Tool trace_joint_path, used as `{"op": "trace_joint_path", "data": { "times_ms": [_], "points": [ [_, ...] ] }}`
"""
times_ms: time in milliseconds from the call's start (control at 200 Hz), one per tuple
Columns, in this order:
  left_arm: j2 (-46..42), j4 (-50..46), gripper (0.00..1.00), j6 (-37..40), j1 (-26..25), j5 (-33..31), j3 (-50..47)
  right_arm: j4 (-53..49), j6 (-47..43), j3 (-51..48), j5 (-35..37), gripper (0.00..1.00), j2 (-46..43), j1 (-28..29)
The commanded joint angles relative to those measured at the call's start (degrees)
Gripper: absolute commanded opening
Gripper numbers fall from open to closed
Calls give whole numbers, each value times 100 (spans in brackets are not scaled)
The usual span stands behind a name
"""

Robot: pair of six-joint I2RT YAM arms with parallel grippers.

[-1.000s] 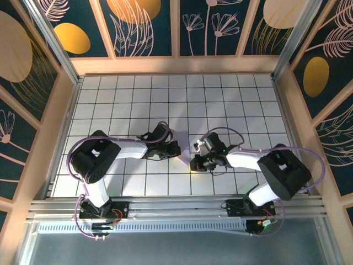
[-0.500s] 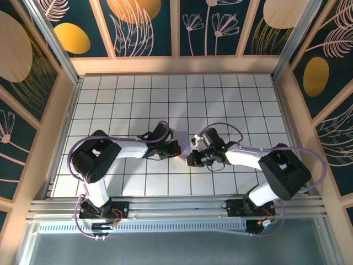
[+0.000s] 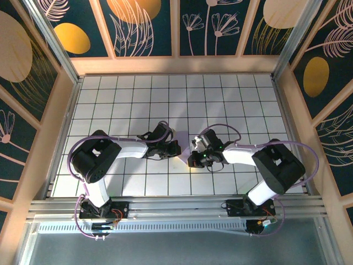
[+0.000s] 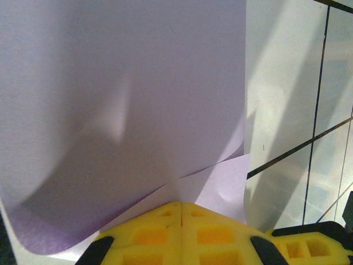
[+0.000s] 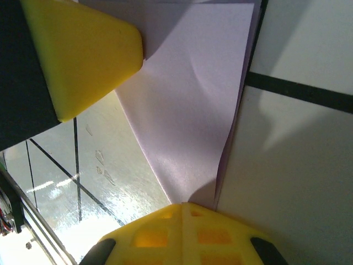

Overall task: Fold a paper plane with a square sheet of paper (fold left side to right side)
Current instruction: Third fold the triangle at the center of the table.

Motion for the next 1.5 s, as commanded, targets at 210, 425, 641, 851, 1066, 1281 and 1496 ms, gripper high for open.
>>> {"op": "trace_joint_path", "data": {
  "times_ms": [210,425,641,851,1066,1281,1496],
  "points": [
    [-788,-333,11,135,-147,-448,-207,-625,-16,-58,639,0,325,-57],
    [-794,327,7,-203,-456,-49,-468,-729,-43,-57,773,0,379,-76],
    [-283,827,5,-456,-680,43,-436,-802,-60,-32,862,0,400,-75],
    [-151,921,5,-605,-676,-139,-518,-883,-78,-23,924,0,392,-77],
    [-23,763,4,-802,-676,-388,-591,-957,-92,-14,944,0,410,-75],
    [38,476,3,-935,-667,-769,-577,-1081,-131,34,998,0,409,-75],
    [16,92,2,-852,-590,-1029,-615,-1249,-192,59,1084,0,410,-75]
  ]
}}
